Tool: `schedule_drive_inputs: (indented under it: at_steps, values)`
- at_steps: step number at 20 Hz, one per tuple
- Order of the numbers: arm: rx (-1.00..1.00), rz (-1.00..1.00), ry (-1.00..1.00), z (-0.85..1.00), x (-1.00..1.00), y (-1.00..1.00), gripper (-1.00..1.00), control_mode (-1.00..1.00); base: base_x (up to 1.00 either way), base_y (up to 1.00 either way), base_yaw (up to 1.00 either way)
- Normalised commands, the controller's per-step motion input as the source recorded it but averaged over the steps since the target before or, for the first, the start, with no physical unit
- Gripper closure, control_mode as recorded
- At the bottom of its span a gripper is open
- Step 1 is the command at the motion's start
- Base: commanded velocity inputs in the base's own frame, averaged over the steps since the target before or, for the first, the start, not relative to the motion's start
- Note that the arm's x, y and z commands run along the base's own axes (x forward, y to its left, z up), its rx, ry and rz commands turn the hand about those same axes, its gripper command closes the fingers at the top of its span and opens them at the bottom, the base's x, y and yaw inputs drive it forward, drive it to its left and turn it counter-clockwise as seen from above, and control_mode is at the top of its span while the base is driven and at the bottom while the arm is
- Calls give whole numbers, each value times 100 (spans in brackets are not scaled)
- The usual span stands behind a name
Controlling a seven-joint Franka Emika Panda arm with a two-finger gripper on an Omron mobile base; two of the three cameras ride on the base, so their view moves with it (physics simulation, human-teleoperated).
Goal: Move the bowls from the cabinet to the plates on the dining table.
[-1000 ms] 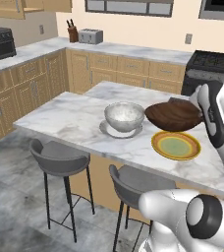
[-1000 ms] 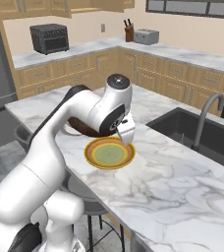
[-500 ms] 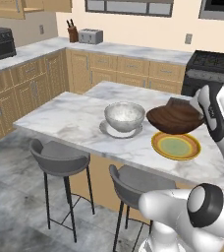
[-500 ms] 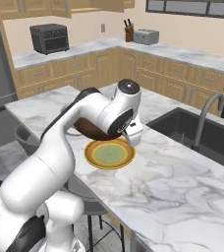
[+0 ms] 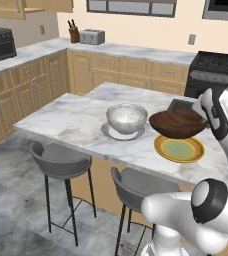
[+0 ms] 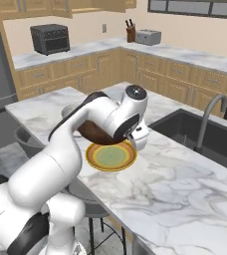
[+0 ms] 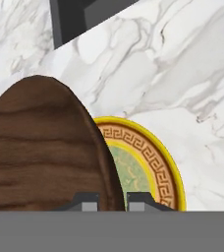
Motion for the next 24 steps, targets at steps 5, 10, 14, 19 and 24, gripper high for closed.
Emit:
schedule_drive_inputs:
  at_steps: [5,10,14,19,24]
  values:
    - [0,1,0,-21,10,-3,100,-100,0,0,0]
    - [0,1,0,-17,3,-9,100,-100,0,0,0]
    - [0,1,0,-16,6,-9,100,-100,0,0,0]
    - [0,1,0,-10,4,-8,100,-100,0,0,0]
    - [1,1,0,-11,1,-7,100,-100,0,0,0]
